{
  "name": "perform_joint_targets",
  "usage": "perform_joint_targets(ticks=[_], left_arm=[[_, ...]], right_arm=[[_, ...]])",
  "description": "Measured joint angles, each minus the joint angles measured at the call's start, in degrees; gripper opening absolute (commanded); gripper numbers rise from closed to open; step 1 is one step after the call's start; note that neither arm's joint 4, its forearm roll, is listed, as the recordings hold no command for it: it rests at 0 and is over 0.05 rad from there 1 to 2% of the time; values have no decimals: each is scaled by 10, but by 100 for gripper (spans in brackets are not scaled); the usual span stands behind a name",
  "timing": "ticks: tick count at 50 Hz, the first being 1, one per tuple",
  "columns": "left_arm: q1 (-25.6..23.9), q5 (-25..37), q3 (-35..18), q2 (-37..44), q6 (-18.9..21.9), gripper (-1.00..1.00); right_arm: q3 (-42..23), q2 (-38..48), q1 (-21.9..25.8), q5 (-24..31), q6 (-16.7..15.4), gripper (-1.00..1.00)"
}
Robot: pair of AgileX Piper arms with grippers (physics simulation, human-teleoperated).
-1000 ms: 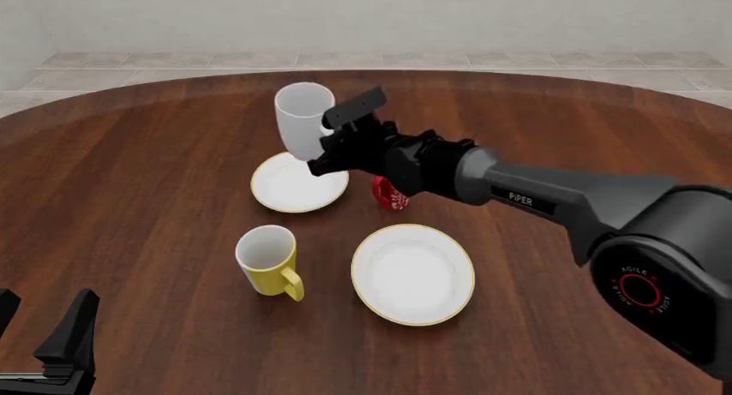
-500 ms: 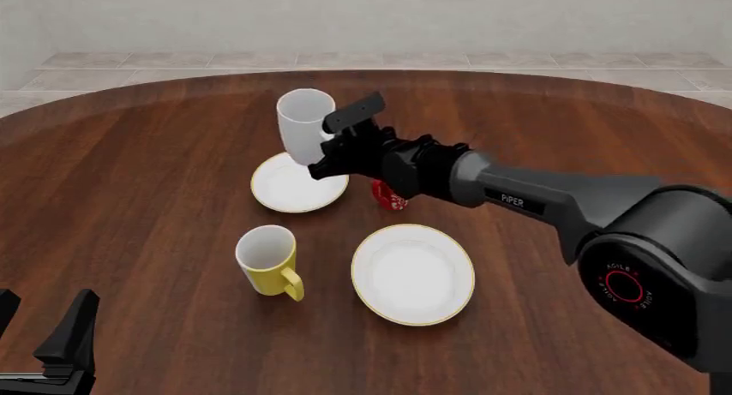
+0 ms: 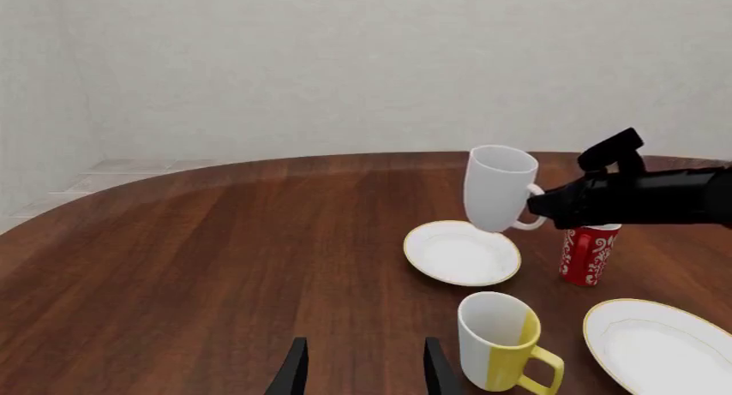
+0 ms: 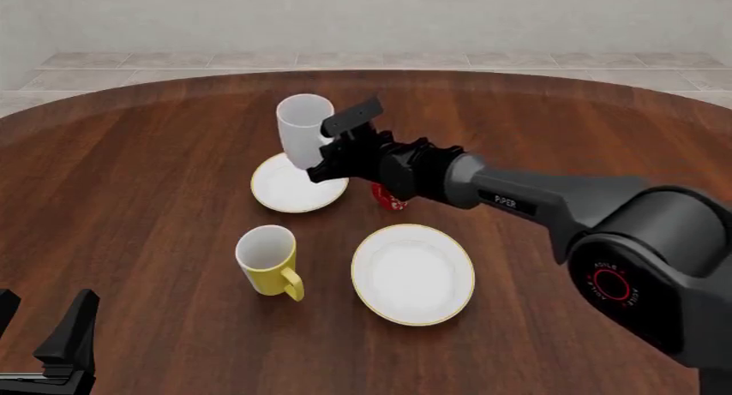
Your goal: Put the white mug on the left plate.
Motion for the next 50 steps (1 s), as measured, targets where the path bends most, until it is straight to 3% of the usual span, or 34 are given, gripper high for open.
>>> perform_joint_targets(ticks=[50], left_arm=[[0, 0, 0, 0, 0, 100]], right_arm=[[-16, 32, 6, -2, 9, -100]])
